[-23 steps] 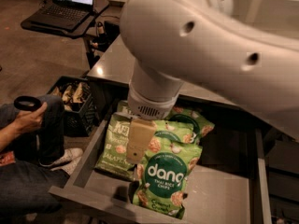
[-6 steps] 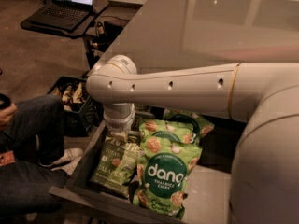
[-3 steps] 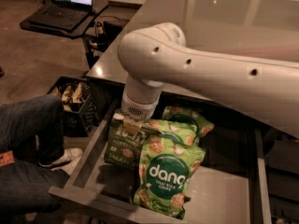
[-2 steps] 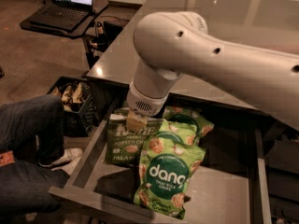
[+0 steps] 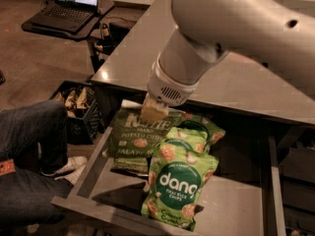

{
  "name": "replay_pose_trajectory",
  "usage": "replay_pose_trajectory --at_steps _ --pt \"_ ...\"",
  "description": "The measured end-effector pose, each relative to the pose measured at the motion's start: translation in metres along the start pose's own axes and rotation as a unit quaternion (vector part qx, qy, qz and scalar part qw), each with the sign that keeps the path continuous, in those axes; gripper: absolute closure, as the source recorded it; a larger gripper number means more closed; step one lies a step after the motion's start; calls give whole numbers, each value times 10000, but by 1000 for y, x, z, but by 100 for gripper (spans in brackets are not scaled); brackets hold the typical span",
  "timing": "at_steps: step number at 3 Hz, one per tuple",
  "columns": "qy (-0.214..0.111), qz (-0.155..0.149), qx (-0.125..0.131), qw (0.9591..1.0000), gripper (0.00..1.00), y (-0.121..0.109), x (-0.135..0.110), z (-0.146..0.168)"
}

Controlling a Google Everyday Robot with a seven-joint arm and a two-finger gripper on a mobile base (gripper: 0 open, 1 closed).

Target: Pick green jalapeno chip bag from top drawer and place on counter

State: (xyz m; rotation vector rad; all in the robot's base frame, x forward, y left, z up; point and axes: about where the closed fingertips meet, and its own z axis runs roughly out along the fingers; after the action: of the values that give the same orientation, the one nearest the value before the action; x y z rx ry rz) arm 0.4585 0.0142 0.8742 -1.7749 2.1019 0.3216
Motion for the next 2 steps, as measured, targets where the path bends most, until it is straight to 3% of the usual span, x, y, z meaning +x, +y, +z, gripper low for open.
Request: replay_pose_trajectory --at_steps 2 --pt "-25 28 344 9994 100 -25 2 -51"
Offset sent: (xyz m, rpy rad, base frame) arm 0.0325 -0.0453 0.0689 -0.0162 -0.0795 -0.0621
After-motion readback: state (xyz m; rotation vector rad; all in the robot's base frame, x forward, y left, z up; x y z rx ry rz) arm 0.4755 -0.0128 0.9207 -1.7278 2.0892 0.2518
